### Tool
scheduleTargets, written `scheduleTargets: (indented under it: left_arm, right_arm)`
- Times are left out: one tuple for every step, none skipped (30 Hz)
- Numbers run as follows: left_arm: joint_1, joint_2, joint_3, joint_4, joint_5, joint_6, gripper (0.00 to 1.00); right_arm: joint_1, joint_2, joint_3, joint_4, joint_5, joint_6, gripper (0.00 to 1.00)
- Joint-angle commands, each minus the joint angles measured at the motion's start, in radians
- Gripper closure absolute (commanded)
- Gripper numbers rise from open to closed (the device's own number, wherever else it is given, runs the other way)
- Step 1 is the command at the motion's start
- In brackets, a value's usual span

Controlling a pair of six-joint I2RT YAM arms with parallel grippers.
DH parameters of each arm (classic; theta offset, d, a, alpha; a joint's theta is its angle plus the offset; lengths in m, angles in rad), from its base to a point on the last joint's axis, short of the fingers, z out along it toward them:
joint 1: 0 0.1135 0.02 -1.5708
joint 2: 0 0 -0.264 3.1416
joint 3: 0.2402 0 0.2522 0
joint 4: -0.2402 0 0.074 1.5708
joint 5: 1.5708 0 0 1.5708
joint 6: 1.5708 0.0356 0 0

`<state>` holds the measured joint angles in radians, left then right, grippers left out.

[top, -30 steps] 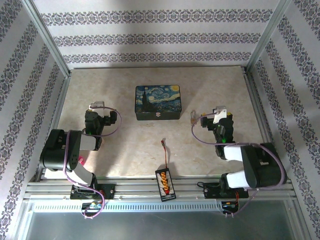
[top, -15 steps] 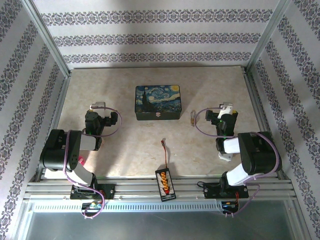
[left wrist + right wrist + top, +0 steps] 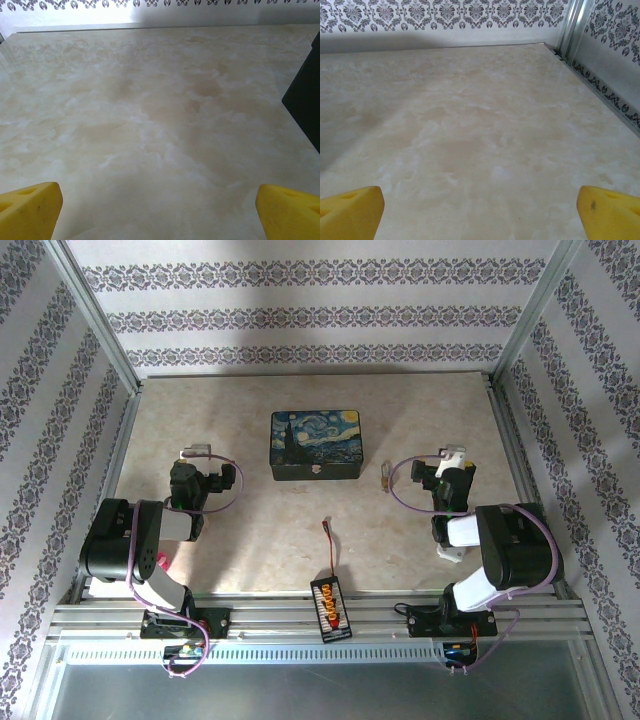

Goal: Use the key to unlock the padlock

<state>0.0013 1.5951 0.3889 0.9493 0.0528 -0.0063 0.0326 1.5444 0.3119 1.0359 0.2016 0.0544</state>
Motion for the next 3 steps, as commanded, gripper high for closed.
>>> scheduleTargets:
  left_arm:
    - [0.011, -0.004, 0.001, -0.004, 0.013, 0.012, 0.01]
    - [0.011, -0.004, 0.001, -0.004, 0.013, 0.012, 0.01]
    - [0.011, -0.004, 0.0, -0.004, 0.013, 0.012, 0.01]
  right_arm:
    - [0.001, -0.008, 0.009, 0.006, 0.016, 0.021, 0.02]
    - [0.001, -0.008, 0.009, 0.007, 0.016, 0.021, 0.02]
    - [0.001, -0.009, 0.009, 0.007, 0.016, 0.021, 0.02]
